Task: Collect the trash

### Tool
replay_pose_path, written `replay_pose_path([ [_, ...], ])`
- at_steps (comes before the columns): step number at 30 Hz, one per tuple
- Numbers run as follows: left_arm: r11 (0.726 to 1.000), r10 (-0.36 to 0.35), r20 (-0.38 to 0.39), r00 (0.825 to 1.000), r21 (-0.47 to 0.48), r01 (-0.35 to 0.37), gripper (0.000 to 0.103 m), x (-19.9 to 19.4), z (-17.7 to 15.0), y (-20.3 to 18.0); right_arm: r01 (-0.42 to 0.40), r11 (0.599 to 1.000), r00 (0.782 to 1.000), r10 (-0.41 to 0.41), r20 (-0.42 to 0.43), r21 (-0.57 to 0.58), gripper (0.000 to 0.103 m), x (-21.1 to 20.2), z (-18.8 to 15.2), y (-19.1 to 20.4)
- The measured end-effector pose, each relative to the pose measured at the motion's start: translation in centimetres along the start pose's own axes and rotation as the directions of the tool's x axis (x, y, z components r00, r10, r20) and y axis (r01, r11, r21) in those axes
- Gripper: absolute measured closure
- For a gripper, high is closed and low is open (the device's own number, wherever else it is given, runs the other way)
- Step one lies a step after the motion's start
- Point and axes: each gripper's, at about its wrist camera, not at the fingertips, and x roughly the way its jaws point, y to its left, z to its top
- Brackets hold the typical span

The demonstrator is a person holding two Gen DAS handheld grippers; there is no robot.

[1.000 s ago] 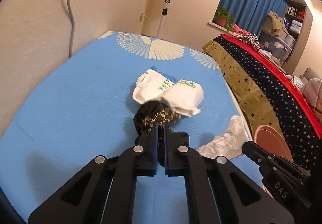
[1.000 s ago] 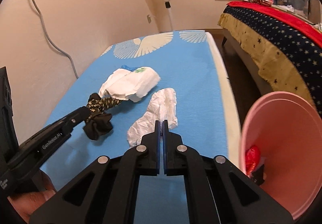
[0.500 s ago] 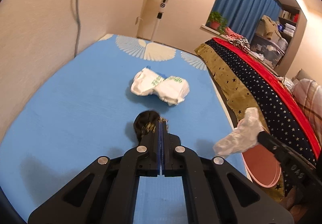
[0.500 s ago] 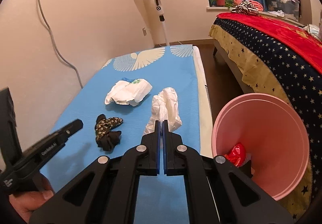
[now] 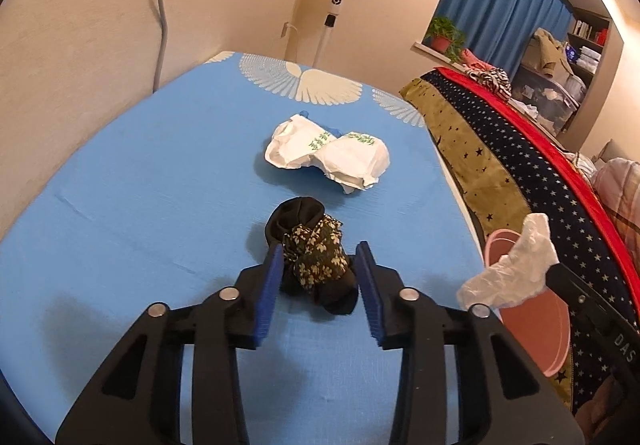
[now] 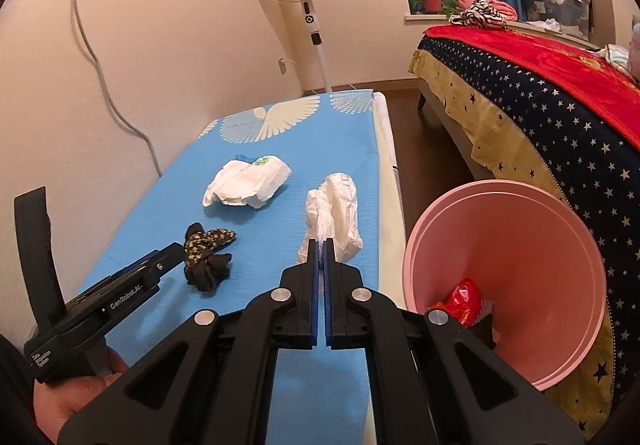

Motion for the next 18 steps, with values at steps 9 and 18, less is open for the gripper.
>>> replay_pose_path([
  [9,0.999,0.037,-0.073,0.997,-0.011,-0.038,0.055,3.0,0.1,-0.1,0.020,1.000,1.000,-0.020,-0.013,-0.004,0.101,1.2,0.0,-0.6],
  [18,0.999,0.027,-0.067,0.997,0.029,-0.025,0.078,2.1,-0.1,-0.8,0.025,1.000,1.000,-0.025,0.009,-0.017,0.101,-0.1,0.2,-0.3],
])
